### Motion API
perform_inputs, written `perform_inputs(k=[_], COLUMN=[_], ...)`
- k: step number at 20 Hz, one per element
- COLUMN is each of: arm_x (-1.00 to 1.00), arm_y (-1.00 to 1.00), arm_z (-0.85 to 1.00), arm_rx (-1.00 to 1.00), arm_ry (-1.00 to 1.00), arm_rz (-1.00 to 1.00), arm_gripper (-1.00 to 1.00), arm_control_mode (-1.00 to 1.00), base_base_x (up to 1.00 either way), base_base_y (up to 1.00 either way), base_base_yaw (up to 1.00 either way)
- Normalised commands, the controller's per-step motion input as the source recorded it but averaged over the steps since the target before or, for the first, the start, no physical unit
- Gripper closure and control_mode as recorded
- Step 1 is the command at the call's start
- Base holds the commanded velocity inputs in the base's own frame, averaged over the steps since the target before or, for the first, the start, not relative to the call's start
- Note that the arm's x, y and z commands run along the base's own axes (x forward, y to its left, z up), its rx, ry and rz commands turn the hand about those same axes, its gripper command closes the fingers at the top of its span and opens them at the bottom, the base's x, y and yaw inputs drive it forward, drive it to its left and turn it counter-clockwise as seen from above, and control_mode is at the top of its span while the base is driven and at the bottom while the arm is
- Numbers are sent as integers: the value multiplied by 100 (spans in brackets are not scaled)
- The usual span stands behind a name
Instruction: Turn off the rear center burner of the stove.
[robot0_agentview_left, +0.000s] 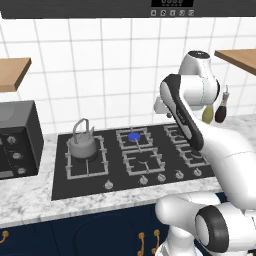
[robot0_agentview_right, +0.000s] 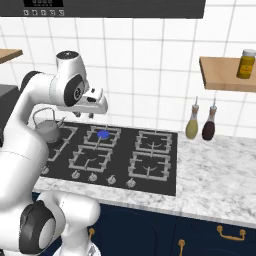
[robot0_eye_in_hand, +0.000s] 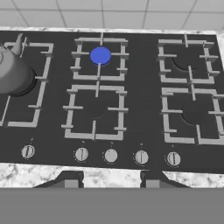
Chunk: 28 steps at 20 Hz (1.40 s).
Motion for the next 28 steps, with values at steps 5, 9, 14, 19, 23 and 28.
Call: perform_inputs(k=[5,9,14,19,23,28], arm_x=[-33,-25,-5,10,18,46], arm_y=[0,4,0,7,8,3], arm_z=[-31,-98,-96,-81,-70,-66], arm_rx=[-2,-7,0,0,0,0], arm_ry=[2,23,20,6,0,0], arm_rz=[0,0,6,16,18,12], arm_gripper=[-100,-100,-100,-100,-100,-100], arm_control_mode=[-100,-100,-100,-100,-100,-100], base_base_x=[0,0,0,0,0,0], base_base_y=[0,0,0,0,0,0], base_base_yaw=[0,0,0,0,0,0])
